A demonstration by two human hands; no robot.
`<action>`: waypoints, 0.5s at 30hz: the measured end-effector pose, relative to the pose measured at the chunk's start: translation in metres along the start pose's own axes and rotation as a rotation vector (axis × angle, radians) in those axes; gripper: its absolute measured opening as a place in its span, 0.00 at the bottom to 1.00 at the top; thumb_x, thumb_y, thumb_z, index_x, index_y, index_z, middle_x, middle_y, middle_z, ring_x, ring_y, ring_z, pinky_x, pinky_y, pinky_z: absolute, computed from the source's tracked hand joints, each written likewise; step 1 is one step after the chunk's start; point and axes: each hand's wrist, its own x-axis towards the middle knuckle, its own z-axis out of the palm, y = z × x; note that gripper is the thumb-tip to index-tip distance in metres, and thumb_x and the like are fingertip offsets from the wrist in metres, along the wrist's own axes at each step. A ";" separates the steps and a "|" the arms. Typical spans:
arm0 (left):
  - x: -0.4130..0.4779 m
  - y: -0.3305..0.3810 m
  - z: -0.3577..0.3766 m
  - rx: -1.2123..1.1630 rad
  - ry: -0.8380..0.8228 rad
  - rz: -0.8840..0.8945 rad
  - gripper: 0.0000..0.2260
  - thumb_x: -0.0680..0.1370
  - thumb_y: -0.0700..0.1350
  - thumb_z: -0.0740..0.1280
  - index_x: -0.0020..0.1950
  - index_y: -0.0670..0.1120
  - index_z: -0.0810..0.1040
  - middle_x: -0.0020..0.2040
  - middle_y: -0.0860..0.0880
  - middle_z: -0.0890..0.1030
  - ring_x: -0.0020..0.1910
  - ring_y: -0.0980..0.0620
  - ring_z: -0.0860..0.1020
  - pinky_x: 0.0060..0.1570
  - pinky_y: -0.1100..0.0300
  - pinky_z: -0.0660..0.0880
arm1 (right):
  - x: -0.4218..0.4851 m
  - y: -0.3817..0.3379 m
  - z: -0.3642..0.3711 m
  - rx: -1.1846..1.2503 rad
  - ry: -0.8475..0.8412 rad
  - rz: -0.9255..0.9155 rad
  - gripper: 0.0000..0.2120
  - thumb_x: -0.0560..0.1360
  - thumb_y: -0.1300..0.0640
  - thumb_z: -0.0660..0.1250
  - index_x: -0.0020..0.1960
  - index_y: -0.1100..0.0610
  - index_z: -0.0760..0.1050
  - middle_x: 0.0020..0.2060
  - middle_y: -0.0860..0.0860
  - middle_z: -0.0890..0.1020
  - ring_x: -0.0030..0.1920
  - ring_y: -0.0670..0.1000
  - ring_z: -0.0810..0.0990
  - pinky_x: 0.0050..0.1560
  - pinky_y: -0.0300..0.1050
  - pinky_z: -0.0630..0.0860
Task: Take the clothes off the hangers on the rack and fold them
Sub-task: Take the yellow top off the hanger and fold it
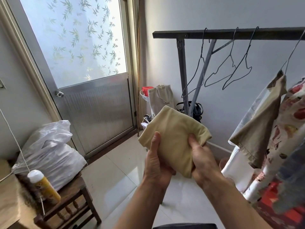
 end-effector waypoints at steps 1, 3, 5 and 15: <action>-0.001 0.003 0.001 0.010 0.031 0.003 0.27 0.60 0.60 0.78 0.52 0.45 0.83 0.49 0.41 0.84 0.42 0.43 0.80 0.51 0.44 0.66 | 0.002 0.000 -0.001 -0.026 -0.009 0.017 0.14 0.81 0.52 0.61 0.64 0.56 0.75 0.48 0.55 0.84 0.44 0.53 0.84 0.32 0.46 0.82; -0.003 0.007 0.002 0.028 0.080 0.002 0.20 0.68 0.57 0.75 0.52 0.45 0.82 0.45 0.43 0.85 0.36 0.45 0.82 0.45 0.49 0.72 | 0.003 -0.001 -0.004 -0.056 -0.042 0.048 0.16 0.82 0.48 0.59 0.64 0.55 0.74 0.49 0.55 0.84 0.45 0.54 0.84 0.35 0.48 0.82; -0.005 0.009 0.002 -0.004 0.118 -0.012 0.18 0.74 0.55 0.70 0.57 0.44 0.80 0.45 0.43 0.86 0.35 0.47 0.84 0.37 0.54 0.79 | 0.003 -0.002 -0.006 -0.045 -0.082 0.095 0.16 0.82 0.45 0.58 0.61 0.54 0.75 0.48 0.54 0.84 0.46 0.54 0.84 0.39 0.50 0.81; -0.015 0.006 -0.005 -0.240 0.047 -0.075 0.22 0.81 0.58 0.57 0.56 0.43 0.81 0.48 0.41 0.86 0.41 0.47 0.85 0.39 0.51 0.83 | 0.014 0.004 -0.019 -0.395 0.112 -0.268 0.19 0.74 0.40 0.65 0.39 0.56 0.78 0.36 0.52 0.83 0.39 0.54 0.81 0.41 0.47 0.78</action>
